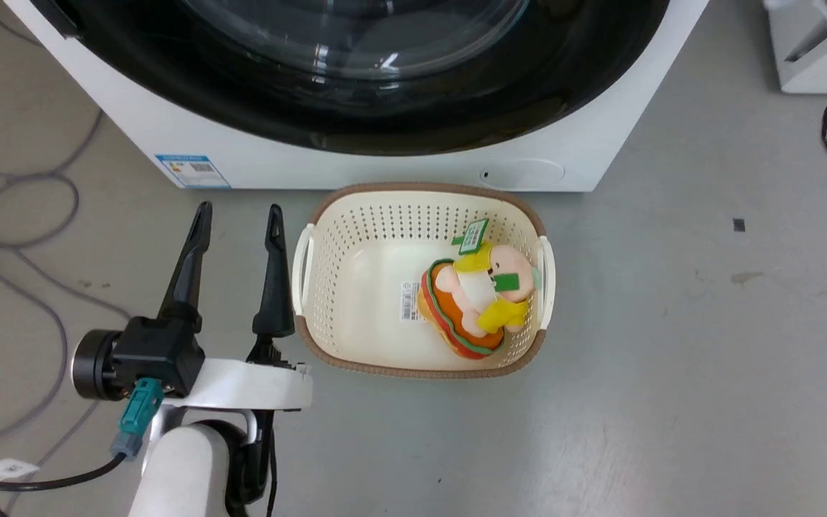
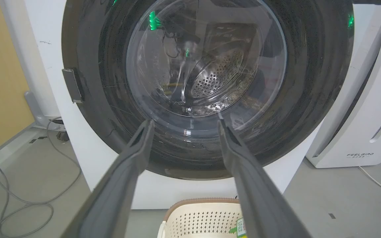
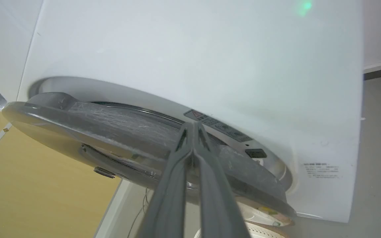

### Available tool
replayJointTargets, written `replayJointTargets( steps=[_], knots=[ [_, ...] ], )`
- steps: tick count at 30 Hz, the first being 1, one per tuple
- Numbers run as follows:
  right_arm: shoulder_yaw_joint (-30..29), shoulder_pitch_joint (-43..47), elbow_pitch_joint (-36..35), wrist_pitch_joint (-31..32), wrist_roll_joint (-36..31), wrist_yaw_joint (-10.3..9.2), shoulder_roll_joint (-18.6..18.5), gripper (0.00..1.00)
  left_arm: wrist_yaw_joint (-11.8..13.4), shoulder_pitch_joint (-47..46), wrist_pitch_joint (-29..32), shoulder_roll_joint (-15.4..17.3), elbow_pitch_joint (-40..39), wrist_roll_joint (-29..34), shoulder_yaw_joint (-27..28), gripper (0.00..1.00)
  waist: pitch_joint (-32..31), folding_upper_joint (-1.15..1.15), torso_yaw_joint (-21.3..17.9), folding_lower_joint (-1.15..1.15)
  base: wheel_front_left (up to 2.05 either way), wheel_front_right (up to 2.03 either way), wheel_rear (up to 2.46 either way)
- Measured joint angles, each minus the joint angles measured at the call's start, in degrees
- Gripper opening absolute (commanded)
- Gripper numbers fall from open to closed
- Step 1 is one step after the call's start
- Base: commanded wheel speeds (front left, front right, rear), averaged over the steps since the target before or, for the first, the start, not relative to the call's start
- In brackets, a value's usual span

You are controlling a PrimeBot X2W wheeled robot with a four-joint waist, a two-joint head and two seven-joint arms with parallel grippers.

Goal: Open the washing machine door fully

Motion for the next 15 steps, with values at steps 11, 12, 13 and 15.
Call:
replayJointTargets(
  steps=[11, 12, 13, 15],
  knots=[
    [5.5, -9.7, 7.0, 2.8, 3.0, 0.0, 1.5, 0.0, 0.3, -2.6, -1.2, 0.0, -0.5, -0.8, -0.4, 1.0, 4.2, 0.0, 0.4, 0.0, 0.0, 0.0, 0.0],
    [5.8, -10.5, 7.7, 3.3, 3.5, 0.02, 1.5, 0.0, 0.5, -2.7, -1.4, 0.0, -0.6, -0.9, -0.4, 1.0, 4.5, 0.0, 0.3, 0.0, 0.0, 0.0, 0.0],
    [6.0, -11.1, 8.4, 3.5, 3.9, 0.02, 1.5, 0.0, 0.5, -2.8, -1.6, 0.0, -0.7, -0.9, -0.5, 1.0, 4.8, 0.0, 0.3, 0.0, 0.0, 0.0, 0.0],
    [6.6, -12.4, 9.5, 4.0, 4.9, 0.02, 1.9, 0.0, 0.6, -3.0, -1.8, 0.0, -0.7, -1.0, -0.6, 1.0, 5.4, 0.0, 0.3, 0.0, 0.0, 0.0, 0.0]
  ],
)
